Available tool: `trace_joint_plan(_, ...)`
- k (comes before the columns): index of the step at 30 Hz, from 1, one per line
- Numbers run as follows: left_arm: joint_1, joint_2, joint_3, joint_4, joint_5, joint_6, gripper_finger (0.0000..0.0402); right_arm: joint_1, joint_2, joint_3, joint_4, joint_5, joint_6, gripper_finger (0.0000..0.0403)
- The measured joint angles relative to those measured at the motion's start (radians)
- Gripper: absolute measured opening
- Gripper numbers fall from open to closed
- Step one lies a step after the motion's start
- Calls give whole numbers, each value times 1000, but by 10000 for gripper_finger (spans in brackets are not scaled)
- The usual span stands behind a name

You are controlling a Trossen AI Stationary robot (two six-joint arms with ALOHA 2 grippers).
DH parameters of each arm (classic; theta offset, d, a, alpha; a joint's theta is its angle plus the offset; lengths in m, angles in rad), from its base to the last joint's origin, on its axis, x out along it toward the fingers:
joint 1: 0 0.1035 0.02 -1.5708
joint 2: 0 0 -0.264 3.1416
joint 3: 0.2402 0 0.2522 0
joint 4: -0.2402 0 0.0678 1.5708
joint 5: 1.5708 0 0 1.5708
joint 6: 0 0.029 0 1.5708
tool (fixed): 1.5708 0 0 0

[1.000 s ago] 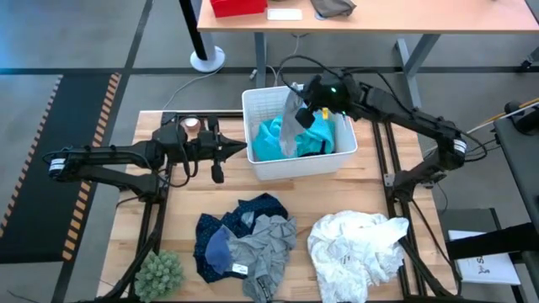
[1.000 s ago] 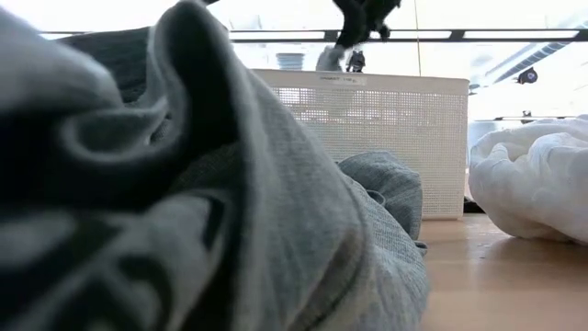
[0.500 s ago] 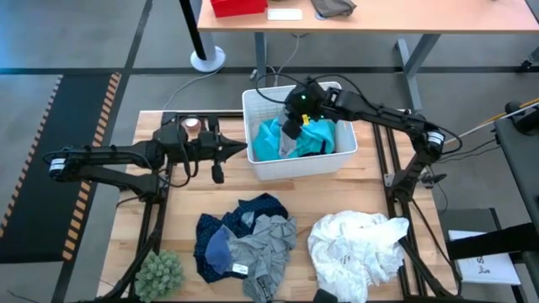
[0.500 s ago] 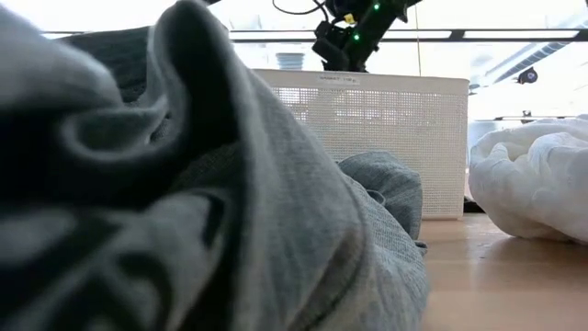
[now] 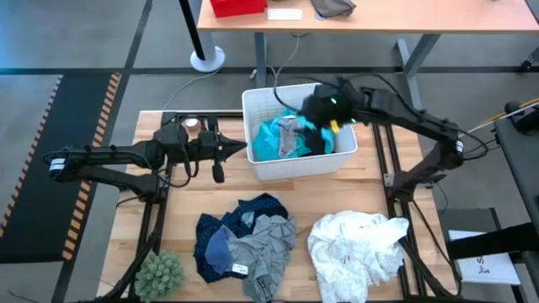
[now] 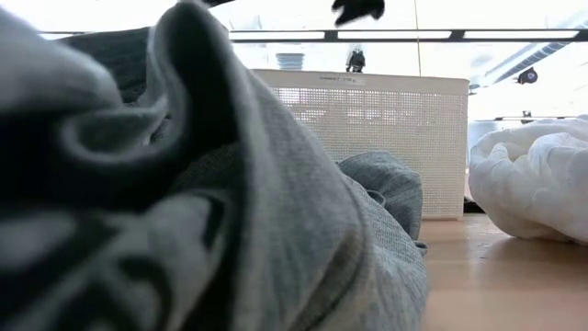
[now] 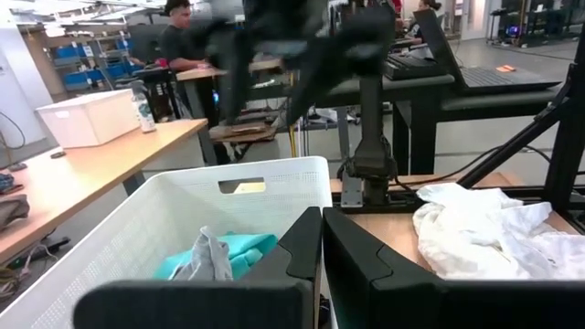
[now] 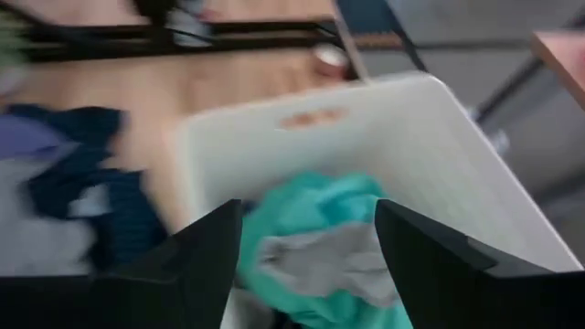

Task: Sort clothes
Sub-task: Put the gray shirt in the bin

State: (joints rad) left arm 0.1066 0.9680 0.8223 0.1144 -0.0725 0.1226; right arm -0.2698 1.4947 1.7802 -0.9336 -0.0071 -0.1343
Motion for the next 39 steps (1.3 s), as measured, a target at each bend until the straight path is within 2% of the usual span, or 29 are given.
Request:
trace_joint_plan(5, 0, 0, 0, 1, -1, 8, 0, 178, -82, -37, -11, -70, -25, 193)
trace_joint_plan(9, 0, -4, 0, 8, -1, 33, 0, 333, -113, -112, 29, -83, 11, 164)
trace_joint_plan(15, 0, -5, 0, 13, -1, 34, 0, 502, -88, -296, 165, -44, 69, 157)
trace_joint_plan(19, 0, -5, 0, 11, -1, 34, 0, 539, -20, -392, 290, -45, 183, 182)
trace_joint_plan(22, 0, -5, 0, 10, -1, 34, 0, 550, 57, -424, 348, -49, 268, 218)
trace_joint_plan(30, 0, -5, 0, 8, 1, 29, 0, 573, 313, -371, 474, -46, 317, 325)
trace_joint_plan(33, 0, -5, 0, 3, 1, 29, 0, 586, 393, -303, 476, -46, 297, 342)
trace_joint_plan(39, 0, -5, 0, 0, 2, 29, 0, 581, 510, -194, 456, -46, 242, 342)
